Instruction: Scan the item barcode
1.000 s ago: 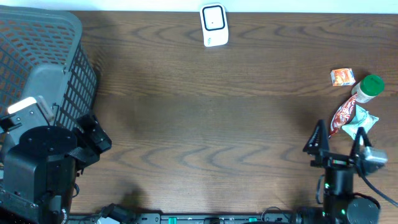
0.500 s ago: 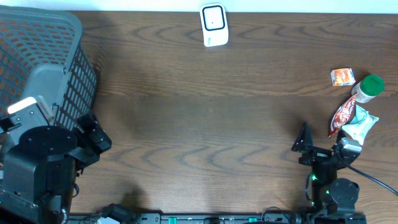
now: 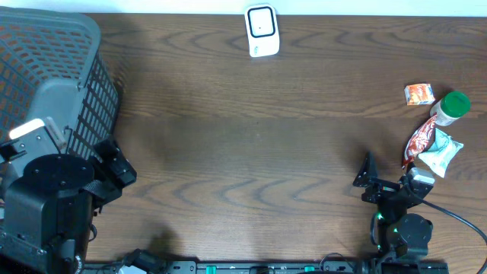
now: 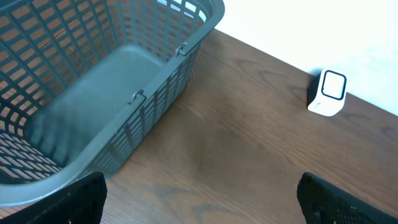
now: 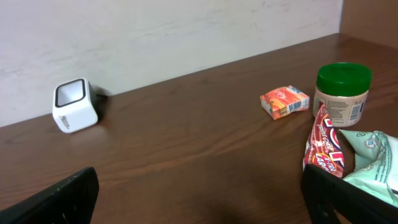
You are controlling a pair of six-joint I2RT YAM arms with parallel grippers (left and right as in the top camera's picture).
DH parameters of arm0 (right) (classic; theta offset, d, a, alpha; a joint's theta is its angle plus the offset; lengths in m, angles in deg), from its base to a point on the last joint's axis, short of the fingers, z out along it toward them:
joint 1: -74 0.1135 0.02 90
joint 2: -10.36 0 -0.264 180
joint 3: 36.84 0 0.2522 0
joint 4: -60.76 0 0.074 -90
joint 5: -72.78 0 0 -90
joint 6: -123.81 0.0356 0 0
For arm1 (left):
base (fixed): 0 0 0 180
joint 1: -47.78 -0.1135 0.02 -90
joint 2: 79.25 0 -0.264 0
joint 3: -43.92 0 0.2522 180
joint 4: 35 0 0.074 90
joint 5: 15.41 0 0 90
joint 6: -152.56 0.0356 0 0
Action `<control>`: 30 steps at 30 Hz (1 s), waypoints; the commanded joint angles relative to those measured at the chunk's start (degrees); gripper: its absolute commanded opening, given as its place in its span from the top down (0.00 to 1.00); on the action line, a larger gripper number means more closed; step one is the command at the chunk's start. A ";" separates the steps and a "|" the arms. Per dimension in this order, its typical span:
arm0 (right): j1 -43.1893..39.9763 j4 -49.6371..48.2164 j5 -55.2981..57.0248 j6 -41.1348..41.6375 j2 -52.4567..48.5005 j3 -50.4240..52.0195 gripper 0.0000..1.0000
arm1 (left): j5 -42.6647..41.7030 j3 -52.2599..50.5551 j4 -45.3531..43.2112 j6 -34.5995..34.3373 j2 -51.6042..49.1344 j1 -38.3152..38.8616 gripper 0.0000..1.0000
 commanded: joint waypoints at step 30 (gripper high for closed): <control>-0.46 -0.11 0.37 -0.11 0.52 0.35 0.01 | 1.88 -4.11 -6.38 -1.73 0.07 -2.47 0.02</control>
